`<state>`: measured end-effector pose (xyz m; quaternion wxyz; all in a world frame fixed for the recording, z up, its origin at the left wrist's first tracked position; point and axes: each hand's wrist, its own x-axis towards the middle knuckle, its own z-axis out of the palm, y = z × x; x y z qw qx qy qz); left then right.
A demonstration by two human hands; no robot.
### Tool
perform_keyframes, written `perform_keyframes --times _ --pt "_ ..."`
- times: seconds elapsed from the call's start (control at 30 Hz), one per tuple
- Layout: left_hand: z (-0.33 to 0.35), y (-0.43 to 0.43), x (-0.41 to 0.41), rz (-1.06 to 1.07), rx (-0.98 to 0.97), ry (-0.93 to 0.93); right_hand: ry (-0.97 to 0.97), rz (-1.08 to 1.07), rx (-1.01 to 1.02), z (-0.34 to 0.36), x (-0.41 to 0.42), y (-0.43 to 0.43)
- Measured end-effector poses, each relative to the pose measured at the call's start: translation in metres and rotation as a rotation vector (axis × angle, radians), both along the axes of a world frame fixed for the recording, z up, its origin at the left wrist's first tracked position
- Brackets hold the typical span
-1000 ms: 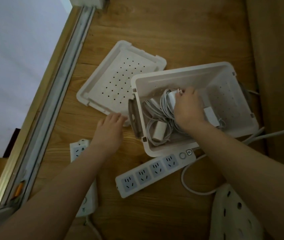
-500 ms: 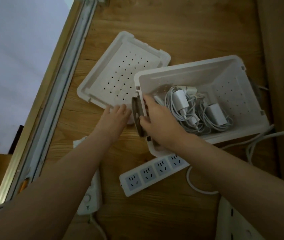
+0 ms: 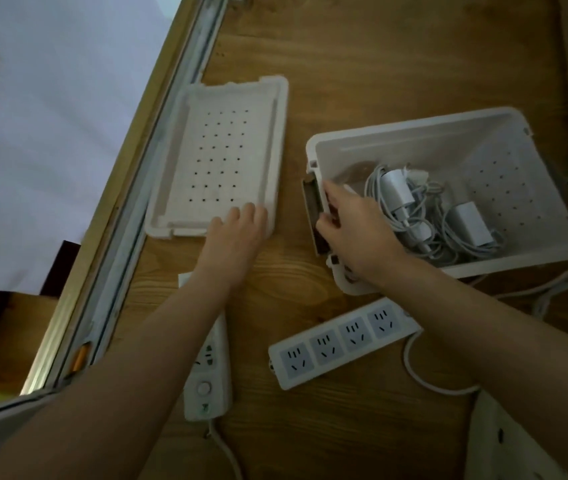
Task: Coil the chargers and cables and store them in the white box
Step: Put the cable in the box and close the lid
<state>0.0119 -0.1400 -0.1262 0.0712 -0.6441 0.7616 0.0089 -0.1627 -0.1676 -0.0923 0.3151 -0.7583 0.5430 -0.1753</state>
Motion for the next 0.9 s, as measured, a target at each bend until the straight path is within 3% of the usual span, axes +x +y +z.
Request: perform_keyframes --times 0.17,0.33,0.4,0.5,0.67,0.8,0.9 --pt "0.041 -0.015 0.018 0.245 -0.24 0.398 -0.077 -0.001 0.053 -0.007 0.028 -0.002" --pt "0.071 -0.032 0.017 0.313 -0.334 0.574 -0.221 0.175 0.323 0.014 0.065 0.004" --pt "0.078 -0.033 0.014 0.283 -0.381 0.585 -0.098 0.276 0.301 0.02 0.05 0.022" --pt "0.083 -0.027 0.006 0.15 -0.45 0.537 0.196 0.348 0.046 0.014 0.001 0.048" --pt "0.077 -0.014 -0.027 -0.183 -0.456 0.453 0.198 0.056 -0.134 0.001 -0.053 0.044" --pt "0.063 -0.001 -0.041 -0.292 -0.336 0.486 0.006 -0.383 -0.142 0.008 -0.082 0.033" --pt "0.049 0.007 -0.034 -0.398 -0.269 0.438 0.104 -0.514 -0.267 0.018 -0.088 0.022"
